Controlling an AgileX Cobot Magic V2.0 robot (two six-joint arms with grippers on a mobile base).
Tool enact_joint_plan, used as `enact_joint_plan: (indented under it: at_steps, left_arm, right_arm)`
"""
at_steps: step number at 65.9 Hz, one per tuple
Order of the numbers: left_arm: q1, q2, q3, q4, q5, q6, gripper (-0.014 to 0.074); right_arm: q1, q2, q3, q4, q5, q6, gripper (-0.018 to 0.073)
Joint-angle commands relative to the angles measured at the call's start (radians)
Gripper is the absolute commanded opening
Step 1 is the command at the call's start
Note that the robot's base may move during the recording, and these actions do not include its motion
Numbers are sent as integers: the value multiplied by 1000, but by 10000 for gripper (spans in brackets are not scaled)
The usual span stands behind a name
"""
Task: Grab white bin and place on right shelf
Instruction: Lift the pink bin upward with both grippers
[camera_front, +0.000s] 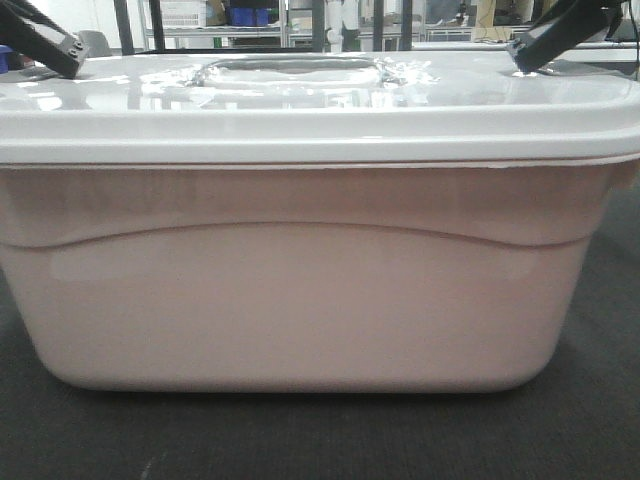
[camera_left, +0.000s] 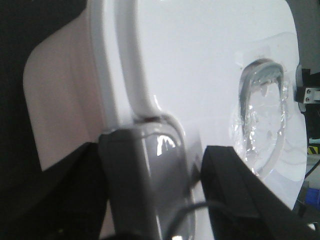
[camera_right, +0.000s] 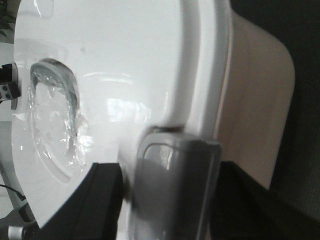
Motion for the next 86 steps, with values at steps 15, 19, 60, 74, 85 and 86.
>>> enact_joint_plan:
  at_steps: [15, 19, 60, 74, 85, 86]
  left_arm:
    - [-15, -28, -25, -77, 131, 15, 225]
    - [-15, -28, -25, -77, 133, 15, 225]
    - [-15, -188, -27, -121, 133, 17, 225]
    - [-15, -279, -27, -121, 133, 15, 225]
    - [-15, -342, -27, -121, 133, -8, 225]
    - [-15, -348, -27, -121, 133, -8, 225]
  right_arm:
    - [1, -35, -25, 103, 149, -24, 410]
    - [1, -35, -28, 122, 149, -28, 410]
    - [1, -201, -30, 153, 148, -80, 388]
    - [1, -253, -30, 153, 148, -92, 330]
    - [1, -290, -30, 153, 148, -92, 330]
    - [1, -294, -30, 153, 148, -92, 330]
